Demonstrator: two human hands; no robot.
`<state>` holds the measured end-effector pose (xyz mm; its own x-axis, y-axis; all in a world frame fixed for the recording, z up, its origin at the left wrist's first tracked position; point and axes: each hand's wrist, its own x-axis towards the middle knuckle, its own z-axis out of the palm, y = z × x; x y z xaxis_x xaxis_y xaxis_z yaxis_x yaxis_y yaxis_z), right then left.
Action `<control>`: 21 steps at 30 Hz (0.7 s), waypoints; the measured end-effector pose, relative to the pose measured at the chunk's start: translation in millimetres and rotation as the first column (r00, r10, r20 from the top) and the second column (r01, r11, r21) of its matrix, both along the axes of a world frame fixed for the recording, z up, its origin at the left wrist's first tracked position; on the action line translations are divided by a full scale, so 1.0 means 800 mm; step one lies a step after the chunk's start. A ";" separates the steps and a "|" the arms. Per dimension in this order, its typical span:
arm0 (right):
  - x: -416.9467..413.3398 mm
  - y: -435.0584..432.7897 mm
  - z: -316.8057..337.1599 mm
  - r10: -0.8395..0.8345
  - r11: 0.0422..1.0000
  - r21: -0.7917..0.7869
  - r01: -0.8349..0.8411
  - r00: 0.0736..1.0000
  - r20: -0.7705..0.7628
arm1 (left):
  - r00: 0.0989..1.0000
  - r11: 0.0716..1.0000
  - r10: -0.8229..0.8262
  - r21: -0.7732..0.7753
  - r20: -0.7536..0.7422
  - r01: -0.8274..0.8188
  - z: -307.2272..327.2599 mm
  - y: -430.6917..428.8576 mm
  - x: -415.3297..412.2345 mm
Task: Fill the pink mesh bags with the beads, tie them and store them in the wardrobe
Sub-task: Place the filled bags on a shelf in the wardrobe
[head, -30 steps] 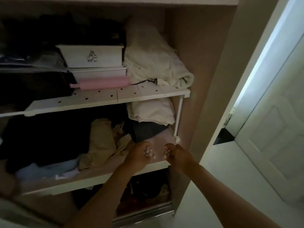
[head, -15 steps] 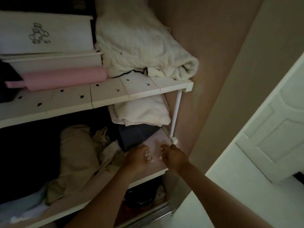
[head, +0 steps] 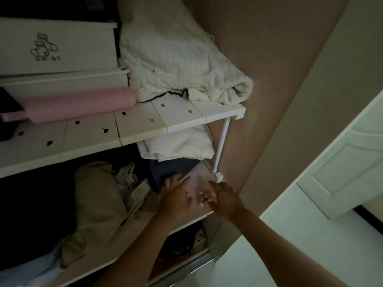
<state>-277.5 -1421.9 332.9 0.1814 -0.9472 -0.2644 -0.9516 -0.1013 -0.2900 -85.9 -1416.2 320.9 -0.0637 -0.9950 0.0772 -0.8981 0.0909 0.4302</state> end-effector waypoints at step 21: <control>-0.009 0.038 -0.019 -0.225 0.971 -0.005 0.238 0.927 0.301 | 0.924 0.966 -0.120 0.170 -0.364 0.192 -0.037 -0.041 -0.098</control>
